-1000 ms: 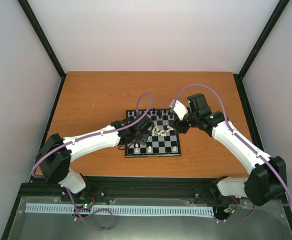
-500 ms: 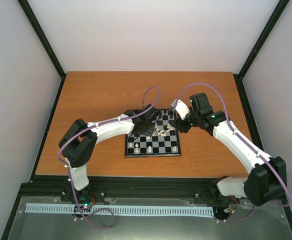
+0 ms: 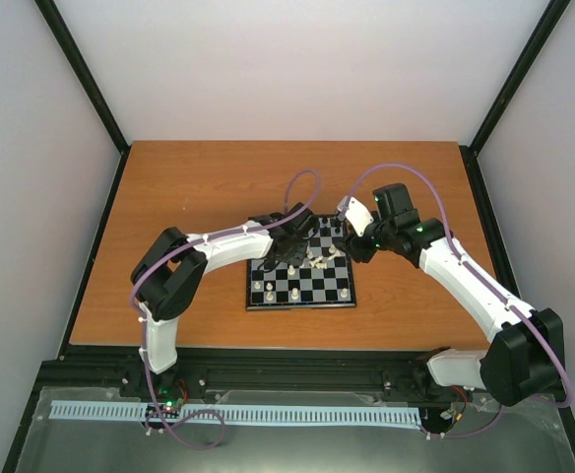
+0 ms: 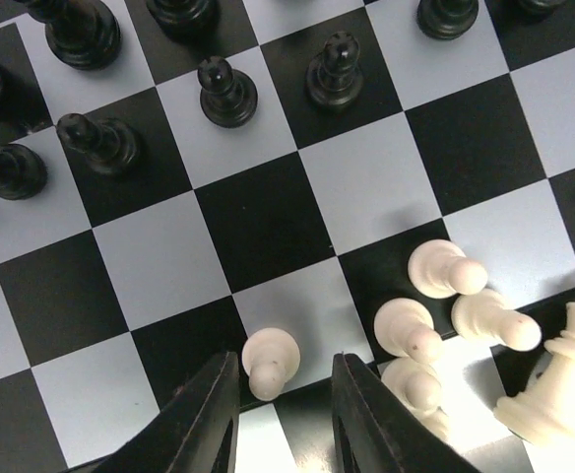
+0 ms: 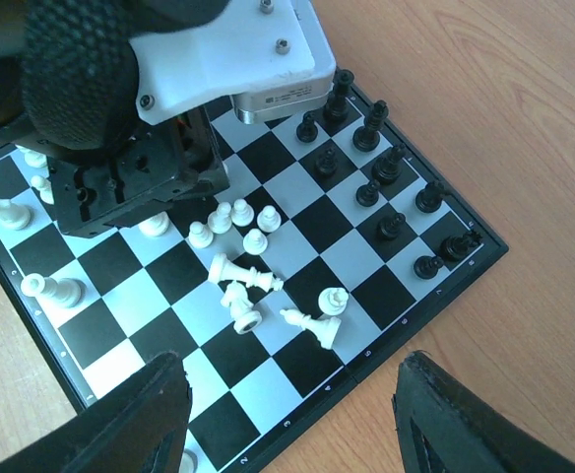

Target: Set up the chess pieces on the board

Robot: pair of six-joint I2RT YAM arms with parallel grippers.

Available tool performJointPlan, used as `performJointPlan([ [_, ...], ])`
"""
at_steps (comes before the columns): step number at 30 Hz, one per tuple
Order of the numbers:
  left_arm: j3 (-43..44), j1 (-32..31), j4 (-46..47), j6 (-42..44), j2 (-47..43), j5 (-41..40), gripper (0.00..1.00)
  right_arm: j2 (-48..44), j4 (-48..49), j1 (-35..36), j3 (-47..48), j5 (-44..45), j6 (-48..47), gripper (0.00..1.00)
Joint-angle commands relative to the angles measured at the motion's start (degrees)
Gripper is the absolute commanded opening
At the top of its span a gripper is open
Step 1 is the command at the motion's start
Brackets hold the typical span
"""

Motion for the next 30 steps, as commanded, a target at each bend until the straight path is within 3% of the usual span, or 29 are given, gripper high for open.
performJointPlan([
  [1, 3.04, 0.48, 0.22, 1.01, 1.49, -1.52, 0.27, 0.15, -0.13, -0.59, -0.14, -0.69, -0.58, 0.58],
  [9, 3.77, 0.52, 0.31, 1.68, 2.44, -1.64, 0.17, 0.42, -0.21, -0.58, -0.19, -0.68, -0.69, 0.58],
  [16, 0.85, 0.52, -0.40, 1.10, -1.85, -1.72, 0.08, 0.76, -0.37, -0.59, -0.15, -0.77, -0.84, 0.58],
  [22, -4.64, 0.39, -1.36, 0.77, -9.44, -1.77, 0.08, 0.77, -0.50, -0.60, -0.14, -0.81, -0.85, 0.58],
  [30, -12.34, -3.06, -3.36, 2.99, -18.57, 5.21, 0.10, 1.23, -0.72, -0.59, -0.01, -1.28, -1.29, 0.58],
])
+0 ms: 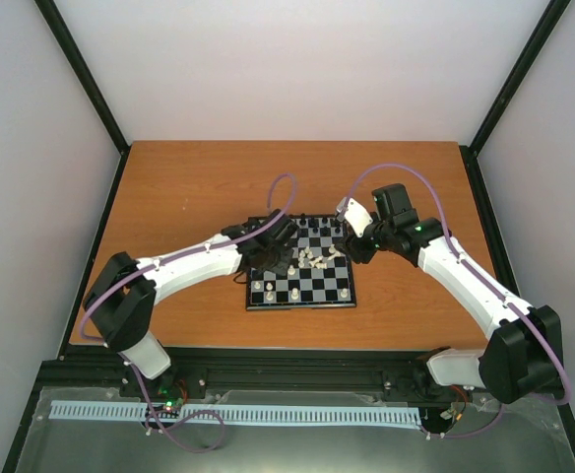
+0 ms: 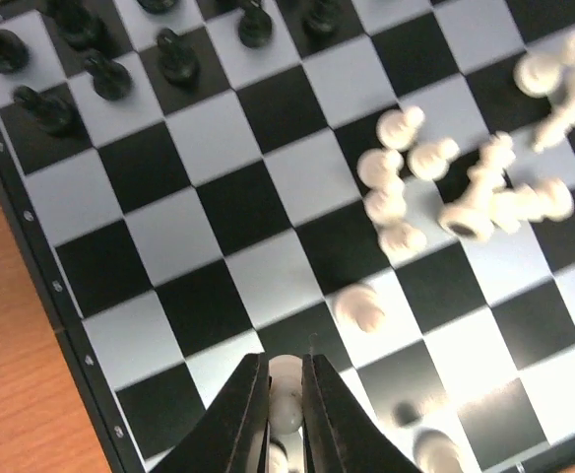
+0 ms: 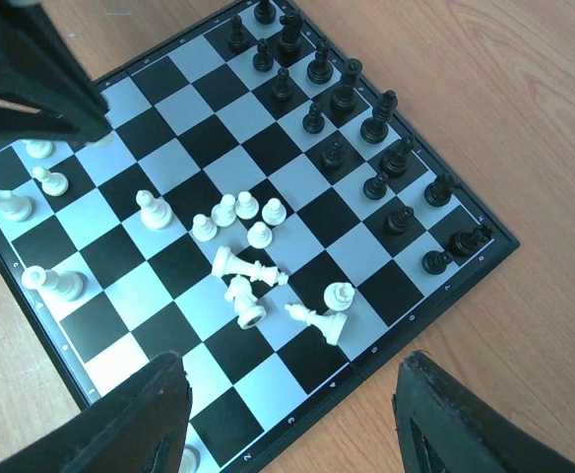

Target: Set up the chess pieces on the board

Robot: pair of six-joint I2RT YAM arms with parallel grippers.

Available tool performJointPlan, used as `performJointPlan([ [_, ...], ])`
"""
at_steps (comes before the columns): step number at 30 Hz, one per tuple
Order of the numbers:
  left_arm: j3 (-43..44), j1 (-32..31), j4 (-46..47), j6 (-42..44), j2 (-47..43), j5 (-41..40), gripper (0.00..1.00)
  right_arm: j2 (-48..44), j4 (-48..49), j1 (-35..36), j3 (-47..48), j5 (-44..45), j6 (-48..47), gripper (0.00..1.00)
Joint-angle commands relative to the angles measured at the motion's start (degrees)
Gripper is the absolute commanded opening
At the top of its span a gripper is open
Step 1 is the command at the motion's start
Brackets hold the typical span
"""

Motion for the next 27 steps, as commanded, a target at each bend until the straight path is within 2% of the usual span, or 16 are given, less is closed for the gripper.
performJointPlan([
  [1, -1.80, -2.56, -2.36, 2.16, -2.52, 4.69, 0.10, 0.52, -0.37, -0.48, 0.03, -0.88, -0.83, 0.58],
  [27, -0.73, -5.16, -4.96, 2.46, 5.31, 5.13, 0.11, -0.69, -0.69, -0.66, 0.02, -1.69, -0.91, 0.58],
])
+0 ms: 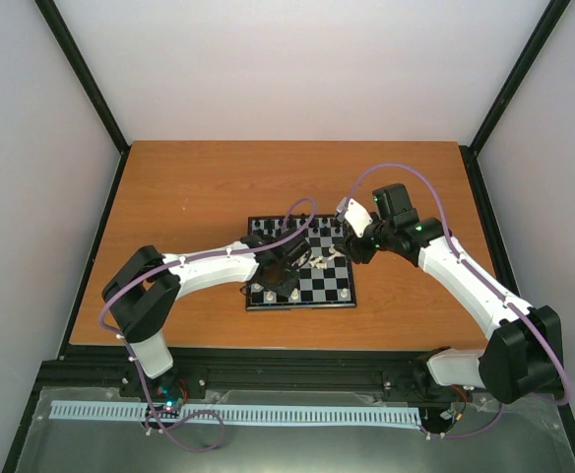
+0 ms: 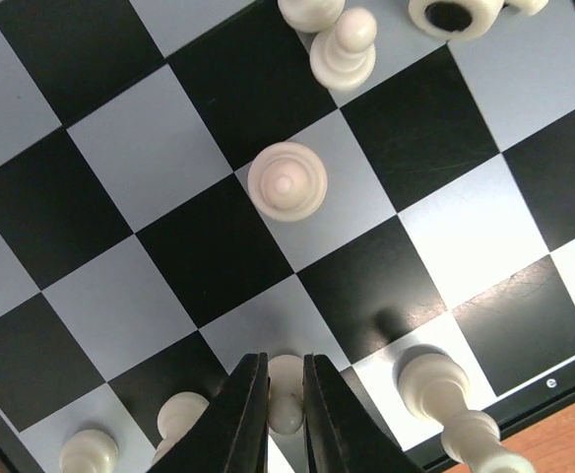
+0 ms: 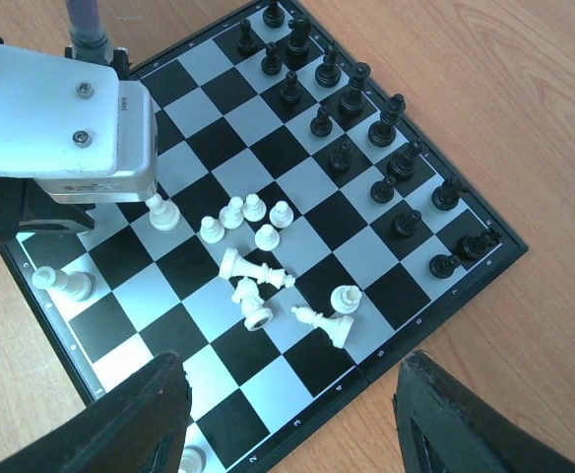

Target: Set up the chess pieces on the board

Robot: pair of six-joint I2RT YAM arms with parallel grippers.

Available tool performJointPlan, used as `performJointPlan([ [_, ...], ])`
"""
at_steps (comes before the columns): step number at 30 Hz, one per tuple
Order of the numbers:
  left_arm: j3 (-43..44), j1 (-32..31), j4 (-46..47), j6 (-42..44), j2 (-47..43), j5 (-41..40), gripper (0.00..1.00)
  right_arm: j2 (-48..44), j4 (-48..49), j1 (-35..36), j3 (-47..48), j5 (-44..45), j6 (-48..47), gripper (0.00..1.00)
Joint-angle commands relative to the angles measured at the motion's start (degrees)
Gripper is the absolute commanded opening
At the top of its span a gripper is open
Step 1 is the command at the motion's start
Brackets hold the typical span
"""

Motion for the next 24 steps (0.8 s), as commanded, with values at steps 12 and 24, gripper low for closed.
performJointPlan([
  [12, 3.35, -0.46, -1.87, -0.56, -1.37, -0.30, 0.24, -0.78, -0.59, -0.55, 0.03, -0.47, -0.68, 0.58],
  [24, 10.63, 1.07, -1.88, -2.55, 3.08, -5.07, 0.36, -1.03, -0.70, -0.81, 0.00, -0.51, -0.67, 0.58],
])
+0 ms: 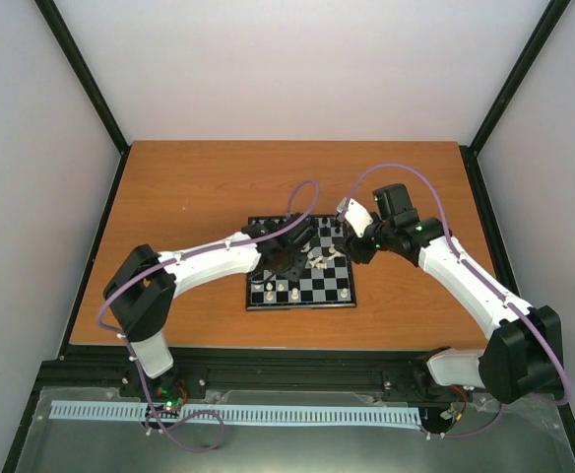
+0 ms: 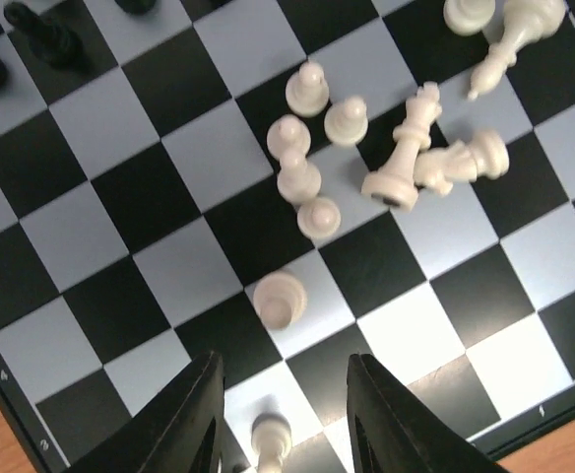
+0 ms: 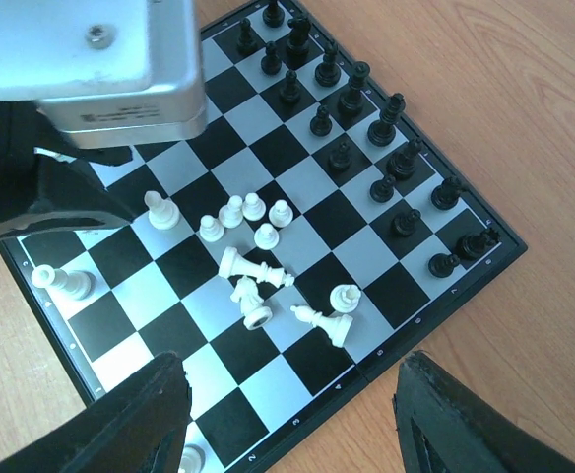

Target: Set up the chess pieces on the board

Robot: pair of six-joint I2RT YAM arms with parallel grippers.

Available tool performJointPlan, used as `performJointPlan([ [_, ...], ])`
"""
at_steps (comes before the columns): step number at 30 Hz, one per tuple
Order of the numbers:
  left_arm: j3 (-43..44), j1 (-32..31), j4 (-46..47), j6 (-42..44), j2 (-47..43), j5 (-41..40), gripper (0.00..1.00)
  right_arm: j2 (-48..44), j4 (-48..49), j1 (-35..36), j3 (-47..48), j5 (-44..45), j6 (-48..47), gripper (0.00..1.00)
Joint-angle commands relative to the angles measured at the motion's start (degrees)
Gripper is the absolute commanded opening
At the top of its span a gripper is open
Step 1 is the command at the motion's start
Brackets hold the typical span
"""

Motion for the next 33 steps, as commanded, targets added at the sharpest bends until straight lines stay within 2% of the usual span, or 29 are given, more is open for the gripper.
performJointPlan([
  [1, 4.76, 1.11, -0.54, -1.94, 3.84, -1.56, 0.35, -1.09, -0.64, -0.68, 0.10, -0.35, -0.45, 0.58],
  [11, 7.30, 2.07, -0.79, -1.66, 8.33, 1.03, 0.28, -1.07, -0.65, -1.03, -0.01, -0.68, -0.66, 0.58],
  [21, 7.60, 2.07, -1.25, -1.02, 9.28, 0.96, 0.12, -0.72, -0.64, -1.03, -0.06, -0.60, -0.83, 0.58],
  [25, 7.36, 2.07, -1.97, -1.03, 7.12, 0.80, 0.08, -0.56, -0.66, -1.07, -0.06, -0.45, -0.92, 0.58],
  [33, 4.33, 0.89, -5.98, -1.01, -3.10, 0.10, 0.09, -0.60, -0.64, -1.03, -0.05, -0.56, -0.92, 0.58],
])
